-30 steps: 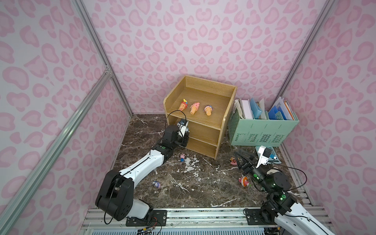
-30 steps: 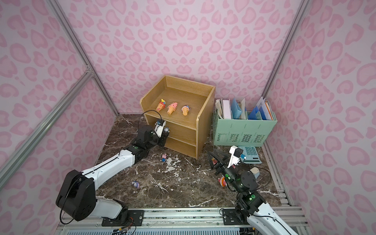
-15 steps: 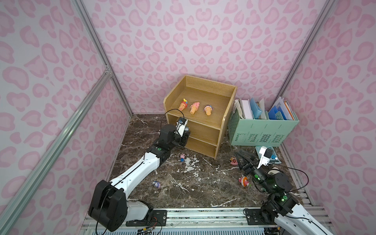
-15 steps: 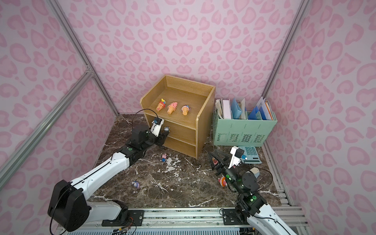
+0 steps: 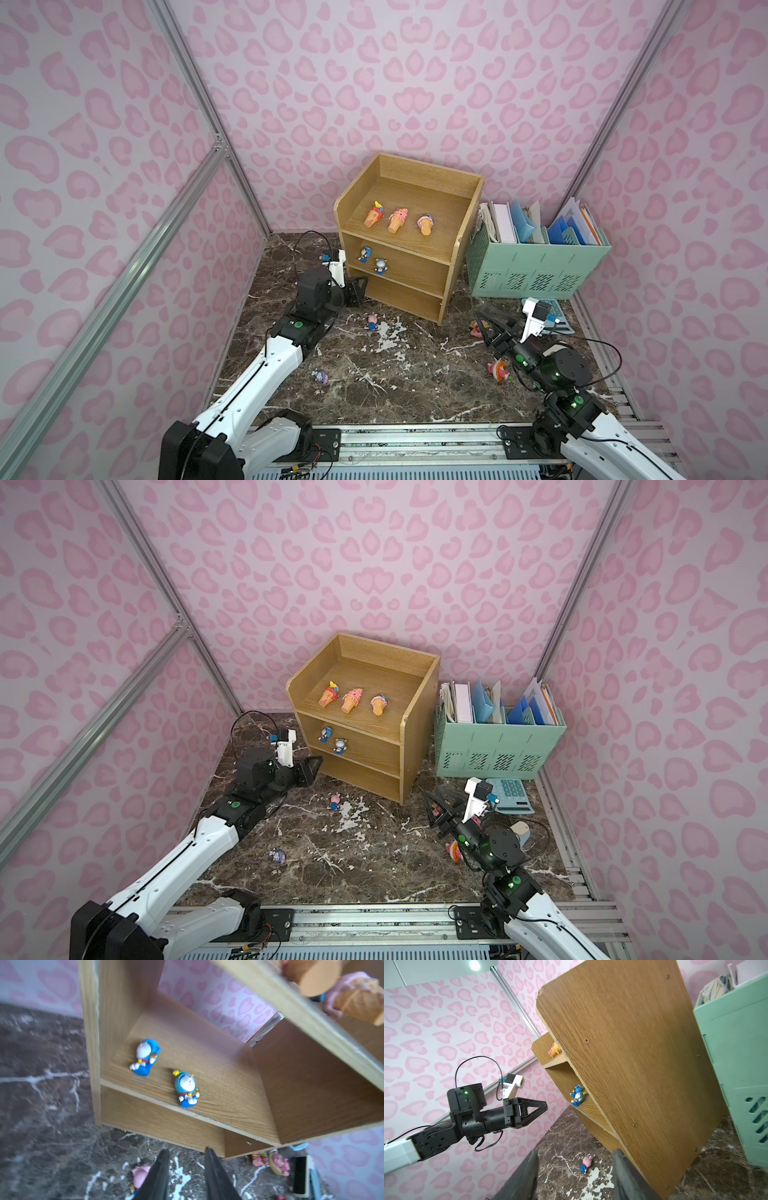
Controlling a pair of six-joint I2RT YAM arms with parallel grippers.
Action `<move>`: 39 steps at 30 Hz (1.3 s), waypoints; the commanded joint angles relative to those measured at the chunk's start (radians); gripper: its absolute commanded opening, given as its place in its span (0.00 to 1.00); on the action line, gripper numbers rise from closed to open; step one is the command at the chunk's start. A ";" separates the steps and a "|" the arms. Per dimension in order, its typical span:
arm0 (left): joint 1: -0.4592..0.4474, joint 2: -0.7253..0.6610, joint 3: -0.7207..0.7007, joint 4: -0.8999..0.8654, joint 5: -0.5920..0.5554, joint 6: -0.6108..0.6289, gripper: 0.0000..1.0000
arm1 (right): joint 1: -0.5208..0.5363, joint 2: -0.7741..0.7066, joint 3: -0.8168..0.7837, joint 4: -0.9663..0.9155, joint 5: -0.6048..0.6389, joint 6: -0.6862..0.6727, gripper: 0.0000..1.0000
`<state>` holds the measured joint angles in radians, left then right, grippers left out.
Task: Organize plastic toys on shelves
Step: Place the plastic toy on the shelf, then adjust the plastic toy on the shelf.
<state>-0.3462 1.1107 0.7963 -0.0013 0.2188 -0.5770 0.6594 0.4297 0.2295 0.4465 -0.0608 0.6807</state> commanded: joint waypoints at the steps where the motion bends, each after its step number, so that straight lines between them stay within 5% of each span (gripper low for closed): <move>1: 0.004 0.023 0.007 0.061 0.097 -0.234 0.27 | 0.000 0.004 0.005 0.050 -0.012 0.000 0.58; 7: 0.004 0.064 0.021 0.081 0.011 -0.334 0.21 | 0.001 -0.001 0.000 0.049 -0.002 -0.003 0.58; 12: 0.001 0.135 0.035 0.124 -0.025 -0.430 0.05 | 0.000 0.007 0.002 0.054 -0.004 -0.005 0.58; 39: -0.032 0.287 0.097 0.191 -0.043 -0.460 0.06 | 0.000 0.013 -0.001 0.061 0.003 -0.004 0.59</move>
<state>-0.3782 1.3922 0.8841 0.1749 0.1722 -1.0439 0.6594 0.4423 0.2272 0.4751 -0.0628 0.6800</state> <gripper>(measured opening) 0.065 0.586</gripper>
